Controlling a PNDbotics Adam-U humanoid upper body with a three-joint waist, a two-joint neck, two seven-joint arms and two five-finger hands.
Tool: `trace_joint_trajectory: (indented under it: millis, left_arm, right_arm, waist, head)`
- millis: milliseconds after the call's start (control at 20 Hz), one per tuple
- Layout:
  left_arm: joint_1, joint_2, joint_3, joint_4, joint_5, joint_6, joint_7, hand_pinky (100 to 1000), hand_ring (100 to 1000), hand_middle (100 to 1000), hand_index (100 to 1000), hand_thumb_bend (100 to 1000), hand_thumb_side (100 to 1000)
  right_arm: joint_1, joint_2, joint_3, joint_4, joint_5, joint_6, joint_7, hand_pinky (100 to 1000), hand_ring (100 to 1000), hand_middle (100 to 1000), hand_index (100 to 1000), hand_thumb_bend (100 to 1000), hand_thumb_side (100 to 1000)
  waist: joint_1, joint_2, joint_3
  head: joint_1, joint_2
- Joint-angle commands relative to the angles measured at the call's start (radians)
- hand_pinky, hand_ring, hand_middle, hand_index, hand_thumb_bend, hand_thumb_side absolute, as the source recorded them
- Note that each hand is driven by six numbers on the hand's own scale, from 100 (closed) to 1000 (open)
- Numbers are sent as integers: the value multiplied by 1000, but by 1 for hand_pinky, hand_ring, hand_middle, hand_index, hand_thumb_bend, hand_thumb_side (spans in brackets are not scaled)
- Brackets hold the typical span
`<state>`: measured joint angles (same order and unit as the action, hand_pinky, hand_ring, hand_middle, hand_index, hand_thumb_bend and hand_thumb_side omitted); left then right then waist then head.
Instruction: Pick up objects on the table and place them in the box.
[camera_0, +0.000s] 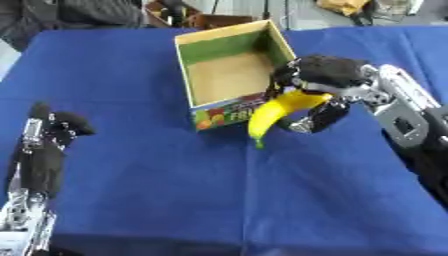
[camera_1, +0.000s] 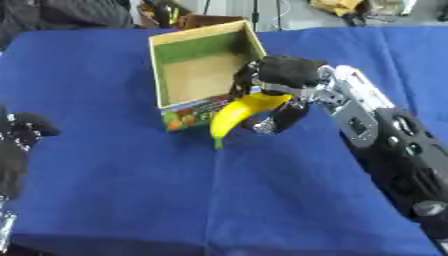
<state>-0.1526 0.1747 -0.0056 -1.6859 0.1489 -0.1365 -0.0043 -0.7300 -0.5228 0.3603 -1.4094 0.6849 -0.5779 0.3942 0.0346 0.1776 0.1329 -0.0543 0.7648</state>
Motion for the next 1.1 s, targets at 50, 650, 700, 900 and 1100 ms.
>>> trace_joint_trajectory:
  millis: [50, 650, 700, 900, 1100]
  left_arm:
    - [-19, 17, -13, -26, 8, 0, -13, 637, 537, 507, 540, 214, 931]
    - [-72, 17, -78, -30, 25, 10, -77, 636, 536, 506, 540, 214, 926]
    - [-78, 17, -83, -31, 27, 11, -82, 635, 536, 506, 540, 214, 926]
    - [-99, 16, -104, -34, 34, 15, -103, 635, 535, 506, 539, 214, 924]
    - [-118, 15, -120, -38, 41, 18, -122, 635, 535, 506, 539, 214, 923]
  right_arm:
    - [-29, -48, -31, -16, -20, 23, -16, 361, 585, 558, 535, 150, 163]
    - [-48, -130, -113, 70, -31, 92, -68, 361, 585, 558, 532, 140, 157]
    - [-48, -137, -121, 83, -27, 98, -73, 362, 586, 558, 533, 139, 158]
    - [-51, -160, -150, 150, -3, 115, -97, 370, 591, 561, 535, 137, 166]
    - [-57, -170, -173, 235, 29, 118, -125, 390, 604, 569, 548, 136, 188]
  waist:
    - [-3, -18, 13]
    - [-21, -4, 143]
    - [-23, -2, 154]
    - [-30, 5, 200]
    - [-37, 15, 249]
  head:
    - [-11, 5]
    - [-94, 4]
    - [-103, 1]
    - [-139, -27]
    - [-174, -80]
